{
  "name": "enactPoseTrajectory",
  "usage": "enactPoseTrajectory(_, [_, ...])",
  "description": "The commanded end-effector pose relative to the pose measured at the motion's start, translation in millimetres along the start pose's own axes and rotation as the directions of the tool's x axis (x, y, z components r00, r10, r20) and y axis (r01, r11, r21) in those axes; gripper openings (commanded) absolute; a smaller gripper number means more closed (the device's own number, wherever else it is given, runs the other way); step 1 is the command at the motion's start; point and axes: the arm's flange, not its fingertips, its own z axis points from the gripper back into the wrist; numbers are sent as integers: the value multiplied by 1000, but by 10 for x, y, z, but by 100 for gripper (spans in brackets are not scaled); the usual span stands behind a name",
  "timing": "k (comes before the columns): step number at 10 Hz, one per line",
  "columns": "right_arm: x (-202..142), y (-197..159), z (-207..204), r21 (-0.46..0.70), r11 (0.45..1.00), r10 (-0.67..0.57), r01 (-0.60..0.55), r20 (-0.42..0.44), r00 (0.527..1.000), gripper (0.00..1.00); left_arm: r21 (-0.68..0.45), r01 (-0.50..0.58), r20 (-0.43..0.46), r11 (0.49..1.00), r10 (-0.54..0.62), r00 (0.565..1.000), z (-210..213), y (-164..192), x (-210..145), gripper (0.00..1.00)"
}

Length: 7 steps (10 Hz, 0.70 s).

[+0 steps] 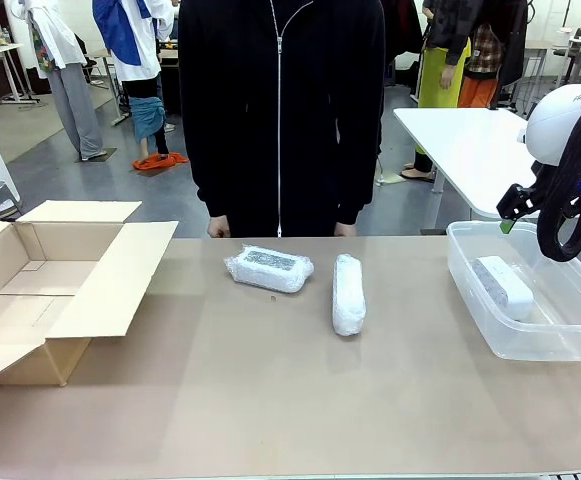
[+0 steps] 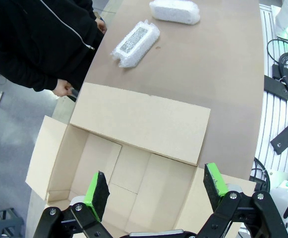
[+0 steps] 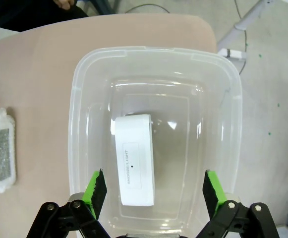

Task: Separate and place wrapped and unwrapped clocks.
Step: Pick up the Digital clock indicated by the person.

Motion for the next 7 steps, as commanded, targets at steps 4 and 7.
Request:
enactPoseTrajectory(4, [3, -10, 5, -1, 1000, -2, 2, 3, 1000, 100, -12, 12, 14, 1000, -12, 1000, 6, 6, -14, 100])
enactPoseTrajectory(7, [-12, -41, 26, 43, 999, 8, -8, -8, 1000, 100, -12, 12, 14, 1000, -12, 1000, 6, 6, -14, 100])
